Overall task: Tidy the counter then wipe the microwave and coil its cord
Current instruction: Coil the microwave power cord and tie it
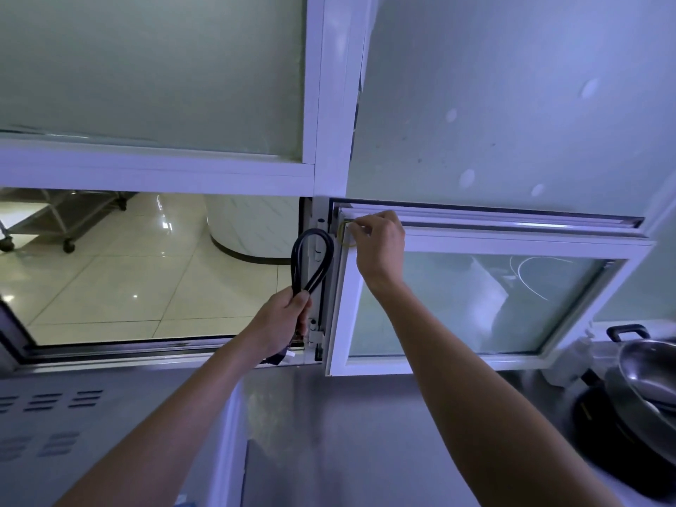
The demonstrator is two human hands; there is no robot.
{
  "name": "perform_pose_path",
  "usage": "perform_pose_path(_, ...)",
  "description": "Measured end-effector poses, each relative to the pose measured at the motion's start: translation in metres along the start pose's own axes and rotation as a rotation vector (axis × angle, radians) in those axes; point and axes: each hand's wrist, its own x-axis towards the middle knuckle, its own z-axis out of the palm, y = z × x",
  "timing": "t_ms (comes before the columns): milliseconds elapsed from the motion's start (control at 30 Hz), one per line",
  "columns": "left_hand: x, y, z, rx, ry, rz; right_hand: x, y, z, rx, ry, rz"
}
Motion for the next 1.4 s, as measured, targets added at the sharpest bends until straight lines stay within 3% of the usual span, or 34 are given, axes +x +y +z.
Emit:
perform_pose_path(433, -0.025, -0.014, 0.01, -0.027, 0.022, -0.003, -0.014, 0.008, 0.0, -0.061, -0.068, -0.091)
perform_pose_path(600, -0.038, -0.021, 0.012, -0.031, 0.043, 0.024, -0.029, 0.011, -0.007, 0.047, -0.107, 0.038)
perform_pose_path(833, -0.069, -0.049, 0.024, -0.019, 0.035, -0.025, -0.111, 0.043, -0.034, 0.211, -0.148, 0.261)
perform_pose_path(1067, -0.115, -0.096, 0.05, 0.14, -0.011, -0.178, -0.2, 0.085, -0.067, 0.262, -0.145, 0.496)
perform_pose_path(1400, -0.129, -0.103, 0.056, 0.271, -0.025, -0.169, -0.248, 0.096, -0.086, 0.366, -0.189, 0.564)
